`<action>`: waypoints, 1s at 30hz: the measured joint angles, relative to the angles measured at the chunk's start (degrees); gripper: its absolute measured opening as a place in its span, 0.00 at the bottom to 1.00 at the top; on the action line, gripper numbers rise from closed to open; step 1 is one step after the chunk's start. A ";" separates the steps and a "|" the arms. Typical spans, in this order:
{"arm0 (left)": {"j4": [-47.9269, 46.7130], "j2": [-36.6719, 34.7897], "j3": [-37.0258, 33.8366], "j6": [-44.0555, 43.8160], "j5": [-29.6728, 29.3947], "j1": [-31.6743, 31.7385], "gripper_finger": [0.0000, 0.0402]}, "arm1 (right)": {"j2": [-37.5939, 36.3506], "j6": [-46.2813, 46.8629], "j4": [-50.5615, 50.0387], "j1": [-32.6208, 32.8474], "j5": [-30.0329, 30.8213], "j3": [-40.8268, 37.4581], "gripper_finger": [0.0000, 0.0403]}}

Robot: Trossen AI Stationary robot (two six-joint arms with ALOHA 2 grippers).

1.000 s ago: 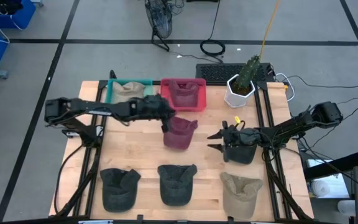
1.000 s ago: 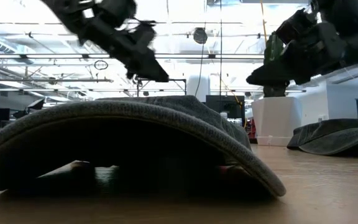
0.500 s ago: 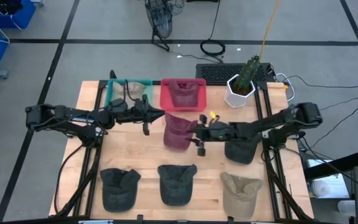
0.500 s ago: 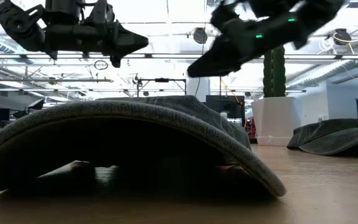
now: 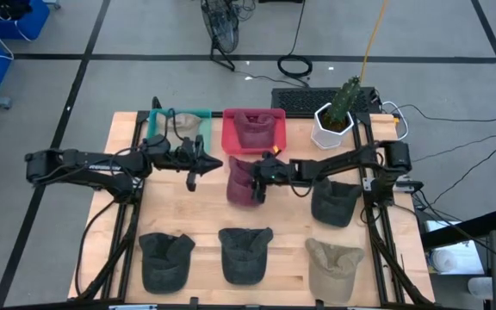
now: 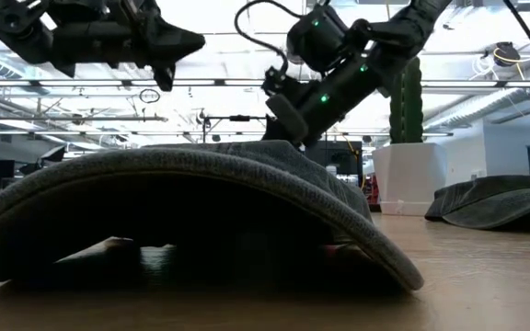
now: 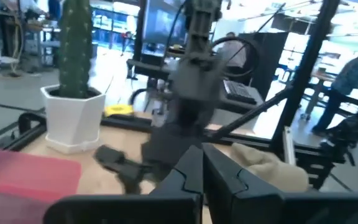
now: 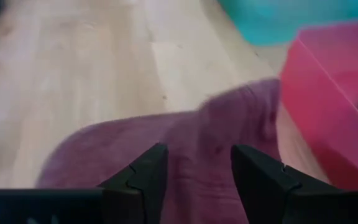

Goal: Pick & Place hat
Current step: Put the red cap into the red bin

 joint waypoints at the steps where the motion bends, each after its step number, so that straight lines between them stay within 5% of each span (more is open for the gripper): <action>1: -1.41 -0.69 0.00 -0.02 0.02 -0.29 0.01 | -0.02 1.40 -0.69 -0.43 -0.03 0.00 0.39; 13: -5.05 -1.66 0.00 0.24 0.00 -1.41 0.10 | -0.02 2.72 -1.11 0.15 -3.04 0.00 0.39; 23: -5.07 -1.66 0.00 0.66 -0.03 -1.41 0.06 | -0.04 3.79 0.04 -0.04 -2.92 -2.62 0.38; 30: -5.07 -1.66 0.00 0.69 -0.03 -1.41 0.01 | -0.04 5.11 10.18 -0.42 -2.95 -8.21 0.34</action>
